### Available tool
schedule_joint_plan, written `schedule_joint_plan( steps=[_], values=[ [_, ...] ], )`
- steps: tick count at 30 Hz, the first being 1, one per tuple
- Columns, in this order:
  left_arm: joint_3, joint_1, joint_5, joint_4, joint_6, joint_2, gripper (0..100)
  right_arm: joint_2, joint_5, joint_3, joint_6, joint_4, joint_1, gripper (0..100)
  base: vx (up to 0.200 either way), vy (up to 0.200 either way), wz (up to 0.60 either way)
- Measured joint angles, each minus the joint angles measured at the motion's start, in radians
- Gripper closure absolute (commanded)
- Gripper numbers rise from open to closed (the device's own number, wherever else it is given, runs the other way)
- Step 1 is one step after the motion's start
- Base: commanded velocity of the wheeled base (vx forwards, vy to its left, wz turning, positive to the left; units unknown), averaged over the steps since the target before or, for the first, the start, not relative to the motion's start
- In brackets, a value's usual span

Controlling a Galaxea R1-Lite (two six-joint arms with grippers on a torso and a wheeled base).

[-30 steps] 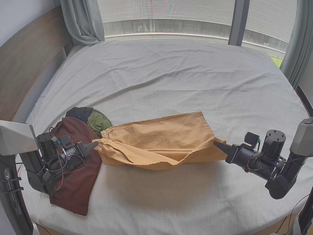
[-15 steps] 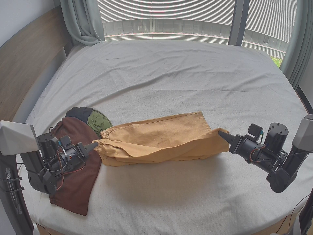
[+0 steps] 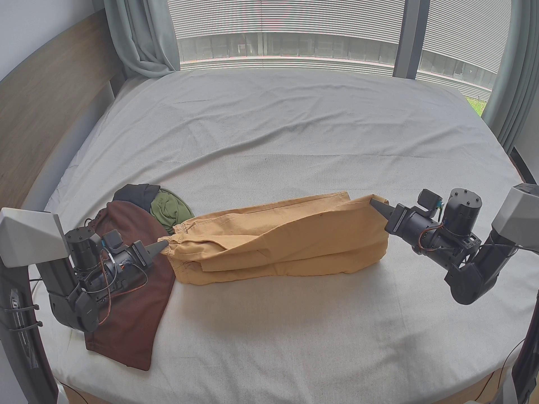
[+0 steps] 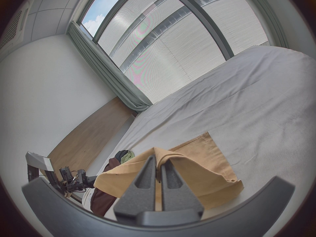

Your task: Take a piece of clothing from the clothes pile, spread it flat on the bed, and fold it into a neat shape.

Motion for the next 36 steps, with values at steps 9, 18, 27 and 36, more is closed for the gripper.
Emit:
schedule_joint_plan(
  steps=[9, 18, 27, 36],
  values=[
    [-0.037, -0.026, 0.061, 0.001, -0.031, 0.000, 100, 0.074, 0.000, -0.129, 0.000, 0.053, -0.034, 100, 0.000, 0.000, 0.00],
    [-0.088, -0.055, 0.127, 0.001, -0.039, 0.028, 100, 0.129, 0.007, -0.238, 0.017, 0.086, -0.056, 100, 0.000, 0.000, 0.00],
    [-0.136, -0.060, 0.169, 0.001, -0.039, 0.076, 100, 0.209, 0.007, -0.375, 0.032, 0.135, -0.058, 100, 0.000, 0.000, 0.00],
    [-0.175, -0.062, 0.190, 0.001, -0.053, 0.111, 100, 0.272, 0.003, -0.452, 0.031, 0.160, -0.058, 100, 0.000, 0.000, 0.00]
  ],
)
